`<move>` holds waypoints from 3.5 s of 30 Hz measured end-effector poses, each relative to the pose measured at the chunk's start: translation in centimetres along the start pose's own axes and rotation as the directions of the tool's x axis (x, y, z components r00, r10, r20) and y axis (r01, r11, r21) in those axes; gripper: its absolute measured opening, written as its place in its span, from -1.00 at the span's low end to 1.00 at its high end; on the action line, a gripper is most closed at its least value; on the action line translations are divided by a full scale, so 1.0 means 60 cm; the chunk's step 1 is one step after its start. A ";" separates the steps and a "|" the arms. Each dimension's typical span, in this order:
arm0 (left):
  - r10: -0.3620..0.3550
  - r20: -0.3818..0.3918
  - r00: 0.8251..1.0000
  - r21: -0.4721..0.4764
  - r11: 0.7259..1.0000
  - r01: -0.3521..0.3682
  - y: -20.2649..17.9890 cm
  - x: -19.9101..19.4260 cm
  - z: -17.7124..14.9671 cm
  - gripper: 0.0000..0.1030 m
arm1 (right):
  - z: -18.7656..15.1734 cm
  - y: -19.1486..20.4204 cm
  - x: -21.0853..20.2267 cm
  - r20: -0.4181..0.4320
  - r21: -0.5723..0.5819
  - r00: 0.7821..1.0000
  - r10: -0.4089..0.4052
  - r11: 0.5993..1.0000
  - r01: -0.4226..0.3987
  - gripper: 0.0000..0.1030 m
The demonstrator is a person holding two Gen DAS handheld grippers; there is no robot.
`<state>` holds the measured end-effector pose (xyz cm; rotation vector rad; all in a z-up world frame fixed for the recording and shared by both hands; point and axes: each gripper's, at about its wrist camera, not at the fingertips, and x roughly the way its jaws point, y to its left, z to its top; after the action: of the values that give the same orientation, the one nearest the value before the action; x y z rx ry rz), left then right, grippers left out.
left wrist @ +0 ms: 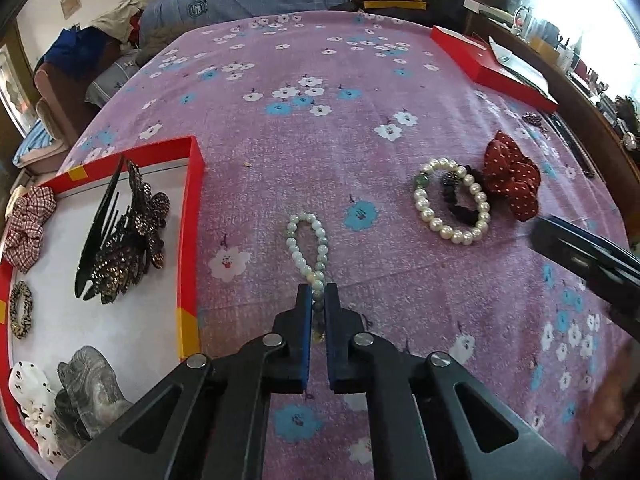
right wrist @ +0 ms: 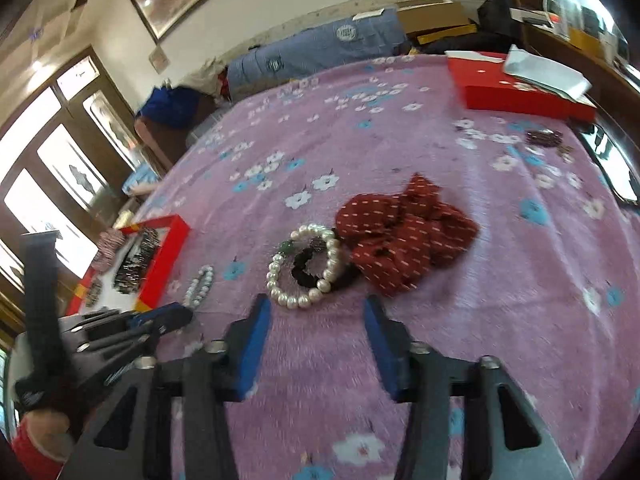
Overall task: Organize jewelry
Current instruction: 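Grasp the white bead bracelet on the bed with the left gripper, then grasp the pearl bracelet with a green bead with the right gripper, then carry both bracelets into the tray and open both grippers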
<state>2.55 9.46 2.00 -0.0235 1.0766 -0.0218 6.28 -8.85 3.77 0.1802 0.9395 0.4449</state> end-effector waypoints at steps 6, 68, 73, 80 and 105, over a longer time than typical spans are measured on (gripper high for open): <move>0.003 0.015 1.000 0.016 1.000 -0.004 -0.004 -0.002 -0.005 -0.90 | 0.026 0.009 0.058 -0.015 0.000 0.998 -0.068 0.998 0.068 -0.42; -0.129 0.116 0.985 0.147 0.983 0.111 -0.050 -0.100 -0.161 -0.90 | -0.178 0.015 -0.097 -0.015 -0.096 0.989 -0.148 0.985 0.146 -0.80; -0.159 0.209 0.965 0.118 0.984 0.136 -0.016 -0.176 -0.160 -0.90 | -0.161 0.045 -0.139 0.073 -0.125 0.990 -0.121 0.984 0.130 -0.80; -0.144 0.314 0.939 0.048 0.990 0.136 0.059 -0.269 -0.166 -0.90 | -0.137 0.103 -0.173 0.123 -0.175 0.989 -0.078 0.980 0.099 -0.79; 0.062 0.294 0.954 -0.175 0.984 -0.010 0.364 -0.310 -0.117 -0.90 | -0.050 0.370 -0.110 0.059 -0.341 0.992 0.115 0.936 -0.088 -0.79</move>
<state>-12.31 31.76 14.36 -0.1588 0.7729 0.1051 -5.93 7.95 14.44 -0.0672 0.7654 0.6828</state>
